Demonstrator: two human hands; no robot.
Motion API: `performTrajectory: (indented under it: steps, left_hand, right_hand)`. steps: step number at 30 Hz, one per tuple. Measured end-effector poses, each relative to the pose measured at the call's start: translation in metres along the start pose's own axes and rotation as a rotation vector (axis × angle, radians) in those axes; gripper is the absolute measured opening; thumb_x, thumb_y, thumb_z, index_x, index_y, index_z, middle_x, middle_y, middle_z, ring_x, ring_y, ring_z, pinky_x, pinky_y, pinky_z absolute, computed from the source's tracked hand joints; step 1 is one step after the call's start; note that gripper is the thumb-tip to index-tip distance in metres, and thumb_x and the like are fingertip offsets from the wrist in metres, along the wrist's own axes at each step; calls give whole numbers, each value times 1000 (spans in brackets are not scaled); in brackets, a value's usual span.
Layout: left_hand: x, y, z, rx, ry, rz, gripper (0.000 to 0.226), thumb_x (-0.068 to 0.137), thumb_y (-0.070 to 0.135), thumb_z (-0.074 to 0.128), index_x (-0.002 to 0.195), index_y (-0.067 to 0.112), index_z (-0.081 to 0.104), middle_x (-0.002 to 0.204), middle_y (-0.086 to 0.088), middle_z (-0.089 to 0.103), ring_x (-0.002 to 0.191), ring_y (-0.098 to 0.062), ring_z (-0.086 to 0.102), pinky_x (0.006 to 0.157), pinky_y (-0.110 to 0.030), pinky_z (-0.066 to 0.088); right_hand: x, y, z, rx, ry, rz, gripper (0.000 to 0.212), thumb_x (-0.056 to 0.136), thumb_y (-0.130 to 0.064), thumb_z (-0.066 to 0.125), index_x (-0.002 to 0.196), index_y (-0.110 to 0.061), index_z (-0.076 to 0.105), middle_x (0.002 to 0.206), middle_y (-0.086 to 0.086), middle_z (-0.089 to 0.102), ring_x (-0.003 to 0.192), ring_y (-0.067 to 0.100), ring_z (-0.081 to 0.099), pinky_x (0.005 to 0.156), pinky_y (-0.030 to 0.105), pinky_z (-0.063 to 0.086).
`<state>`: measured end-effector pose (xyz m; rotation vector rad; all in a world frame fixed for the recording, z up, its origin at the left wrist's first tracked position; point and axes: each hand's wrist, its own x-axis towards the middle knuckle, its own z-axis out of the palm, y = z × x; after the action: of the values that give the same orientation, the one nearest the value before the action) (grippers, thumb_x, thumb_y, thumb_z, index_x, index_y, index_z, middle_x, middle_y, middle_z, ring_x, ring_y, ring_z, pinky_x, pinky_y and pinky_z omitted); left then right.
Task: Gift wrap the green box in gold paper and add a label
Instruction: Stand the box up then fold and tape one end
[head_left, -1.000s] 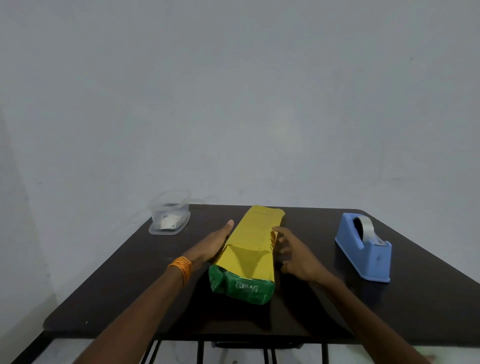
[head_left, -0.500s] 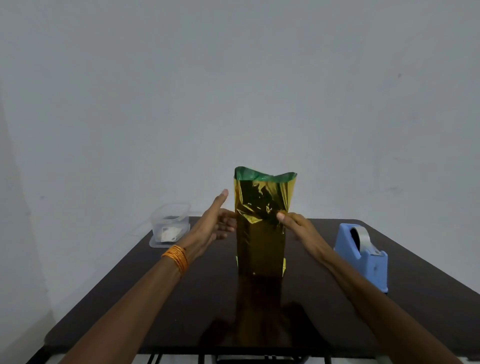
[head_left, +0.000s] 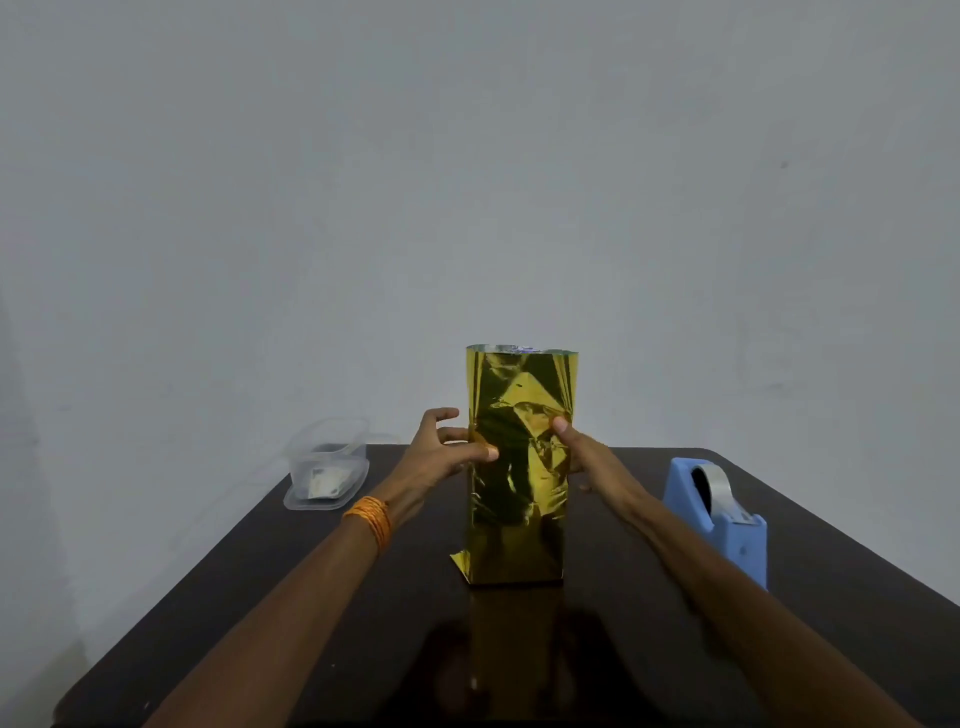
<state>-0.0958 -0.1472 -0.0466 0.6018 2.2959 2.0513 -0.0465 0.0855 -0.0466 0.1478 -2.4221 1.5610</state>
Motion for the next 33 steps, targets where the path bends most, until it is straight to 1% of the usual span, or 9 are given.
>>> performTrajectory:
  steps: [4,8,15,18,22,24,26,29,33]
  left_hand:
    - [-12,6,21,105,150,82,95,55,44,92,132,22,40,116,-1,60,107,-14,59,93,-33,53]
    - [-22,10,43,167,263,191,97,45,56,90,123,22,43,110,3,62,101,-10,61,76,-19,51]
    - [-33,18,40,153,37,126,72,66,-1,84,125,16,45,111,-9,57,100,-18,62,76,-28,58]
    - [-34,19,37,151,-18,148,68,70,-8,77,128,15,49,116,-11,58,104,-19,63,75,-24,58]
    - [-36,23,36,80,-89,121,61,75,-12,69,128,13,55,117,-11,62,105,-21,65,73,-24,57]
    - [-36,24,37,80,-27,161,47,79,-7,68,121,13,60,110,-11,66,105,-25,66,79,-29,58]
    - [-36,24,35,94,213,269,32,82,2,71,110,12,60,98,-12,67,96,-27,66,77,-23,57]
    - [-33,26,24,0,463,311,52,78,14,80,119,11,47,96,-11,59,87,-18,60,65,-14,49]
    - [-23,14,4,42,264,150,105,64,45,86,146,25,24,129,-1,43,118,-18,46,90,-26,44]
  right_hand:
    - [-7,-3,5,37,339,-102,65,88,-61,58,131,-13,51,116,3,60,100,14,58,70,22,45]
    - [-26,-20,22,-7,313,-205,46,88,-45,68,121,-18,52,103,-5,61,89,2,59,61,11,43]
    - [-24,-34,32,-105,292,-177,74,75,-57,77,132,-23,45,121,-4,57,107,12,57,77,18,48]
    - [-17,-29,33,-171,346,-165,85,65,-59,82,132,-23,44,123,-2,57,110,16,57,87,32,54]
    - [-13,-28,28,-132,392,-166,80,65,-47,84,129,-22,43,113,-5,58,101,14,58,83,31,54]
    - [-6,-25,22,-24,325,-151,77,68,-36,84,129,-24,38,110,-2,62,99,15,63,84,33,57]
    - [-1,-21,14,113,181,-126,79,72,-25,82,132,-23,31,110,6,64,97,20,67,87,37,59]
    - [2,-16,2,289,5,-113,79,74,-10,76,136,-16,27,110,14,63,95,21,64,79,26,56]
    - [8,-7,-3,401,-107,-72,83,62,-23,71,136,-17,32,105,14,62,100,23,61,88,31,48]
